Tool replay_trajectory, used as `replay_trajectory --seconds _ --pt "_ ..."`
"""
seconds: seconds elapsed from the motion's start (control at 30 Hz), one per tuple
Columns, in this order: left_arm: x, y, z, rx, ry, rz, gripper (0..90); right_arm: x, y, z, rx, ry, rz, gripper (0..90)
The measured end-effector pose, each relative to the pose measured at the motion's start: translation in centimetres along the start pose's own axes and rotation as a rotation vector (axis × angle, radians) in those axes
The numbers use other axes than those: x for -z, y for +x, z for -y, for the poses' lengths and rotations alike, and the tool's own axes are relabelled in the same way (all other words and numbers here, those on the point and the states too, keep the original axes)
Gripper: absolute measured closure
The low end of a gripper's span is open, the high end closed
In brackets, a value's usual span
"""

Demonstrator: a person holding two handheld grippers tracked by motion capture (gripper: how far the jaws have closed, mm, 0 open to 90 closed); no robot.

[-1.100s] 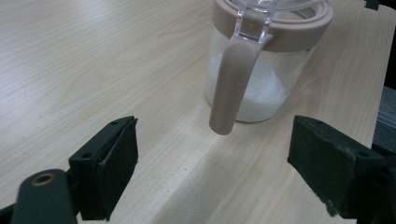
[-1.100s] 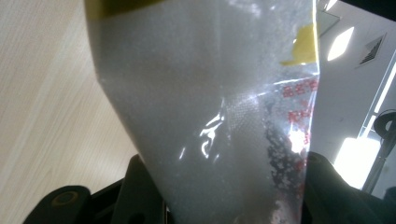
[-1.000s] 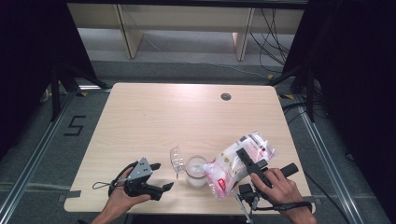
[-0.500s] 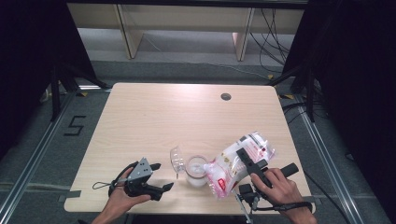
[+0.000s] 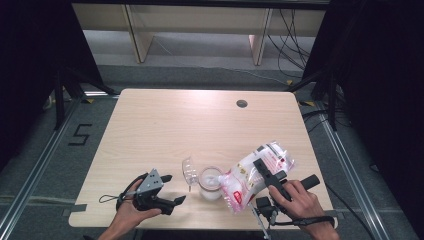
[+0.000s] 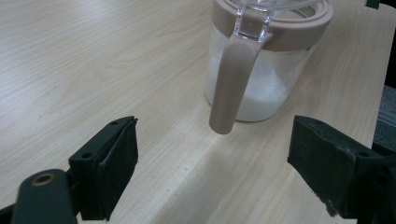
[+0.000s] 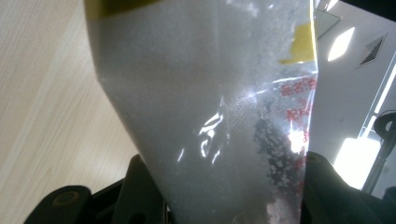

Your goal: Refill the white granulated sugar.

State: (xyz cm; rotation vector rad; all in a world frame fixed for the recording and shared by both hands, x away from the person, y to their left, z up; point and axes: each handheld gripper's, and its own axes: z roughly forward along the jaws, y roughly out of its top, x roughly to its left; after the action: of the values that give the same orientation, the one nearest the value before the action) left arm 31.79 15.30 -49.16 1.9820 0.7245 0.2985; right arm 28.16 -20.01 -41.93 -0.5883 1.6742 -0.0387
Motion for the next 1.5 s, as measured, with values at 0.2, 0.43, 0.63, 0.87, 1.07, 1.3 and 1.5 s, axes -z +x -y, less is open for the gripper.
replay_trajectory --seconds 0.2,0.43,0.63,0.87,1.07,1.3,1.5 --pt "0.0 0.01 -0.01 0.0 0.002 -0.001 15.5 0.12 0.09 0.08 -0.016 0.011 0.003 62.1" --pt "-0.01 0.05 -0.01 -0.001 -0.006 0.004 15.5 0.14 0.08 0.09 -0.016 0.014 0.003 62.1" --pt "-0.01 0.04 -0.02 0.0 -0.007 0.004 15.5 0.16 0.01 0.06 -0.013 0.016 -0.002 62.2" --pt "0.0 0.05 -0.01 0.0 -0.007 0.003 15.5 0.14 -0.15 0.08 0.003 0.013 -0.001 62.2" --pt "0.02 0.03 -0.03 -0.002 -0.004 0.002 15.5 0.27 -0.08 0.18 -0.017 0.02 0.002 62.3" --pt "0.04 0.04 -0.04 -0.003 -0.003 0.004 15.5 0.19 -0.13 0.13 0.003 0.015 -0.001 62.4" --pt "0.05 0.03 -0.04 -0.004 -0.003 0.003 15.5 0.14 -0.08 0.14 -0.003 0.012 -0.005 63.3"
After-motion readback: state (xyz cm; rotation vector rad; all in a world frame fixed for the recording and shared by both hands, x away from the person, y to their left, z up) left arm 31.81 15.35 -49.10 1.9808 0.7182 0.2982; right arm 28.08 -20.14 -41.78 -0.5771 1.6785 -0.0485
